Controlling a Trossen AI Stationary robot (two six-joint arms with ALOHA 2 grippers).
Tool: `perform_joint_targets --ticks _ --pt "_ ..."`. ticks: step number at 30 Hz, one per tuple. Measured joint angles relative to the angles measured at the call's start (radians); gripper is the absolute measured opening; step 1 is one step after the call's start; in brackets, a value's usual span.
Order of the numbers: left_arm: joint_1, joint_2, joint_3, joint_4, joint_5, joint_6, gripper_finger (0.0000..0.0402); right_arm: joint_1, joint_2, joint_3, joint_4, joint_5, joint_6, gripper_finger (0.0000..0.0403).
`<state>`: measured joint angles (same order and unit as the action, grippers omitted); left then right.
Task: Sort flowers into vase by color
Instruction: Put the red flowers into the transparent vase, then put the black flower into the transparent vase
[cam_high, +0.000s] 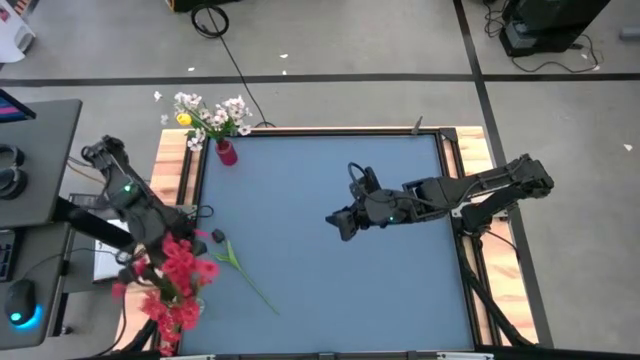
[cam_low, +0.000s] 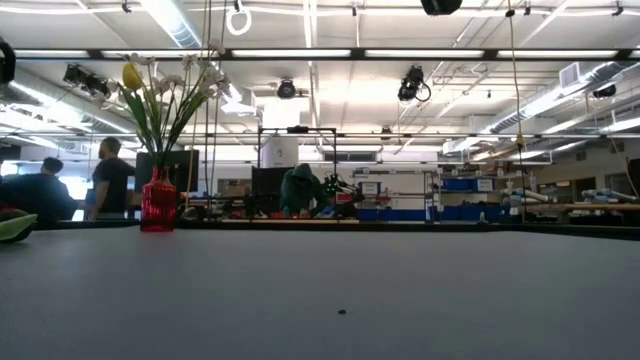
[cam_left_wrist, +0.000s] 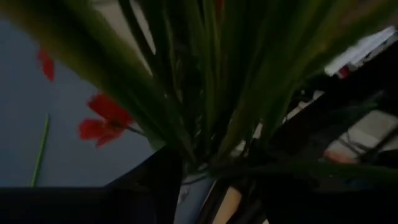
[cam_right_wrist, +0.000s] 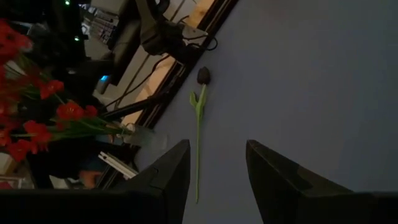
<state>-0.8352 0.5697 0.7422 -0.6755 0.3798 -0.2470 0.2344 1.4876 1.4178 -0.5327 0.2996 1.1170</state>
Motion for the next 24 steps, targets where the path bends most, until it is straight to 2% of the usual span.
perform_joint_targets --ticks 8,16,24 --pt "0.000 0.061 0.054 -0.034 0.025 0.000 0.0213 0.000 0.000 0.000 -0.001 -0.007 -0.029 0.0165" --pt "0.000 0.072 0.135 -0.327 -0.083 -0.002 0.0215 -0.022 0.000 0.000 -0.001 0.009 -0.105 0.0165" --pt "0.000 0.072 0.136 -0.366 -0.091 -0.078 0.0215 -0.028 0.013 0.000 0.002 0.013 -0.127 0.0165"
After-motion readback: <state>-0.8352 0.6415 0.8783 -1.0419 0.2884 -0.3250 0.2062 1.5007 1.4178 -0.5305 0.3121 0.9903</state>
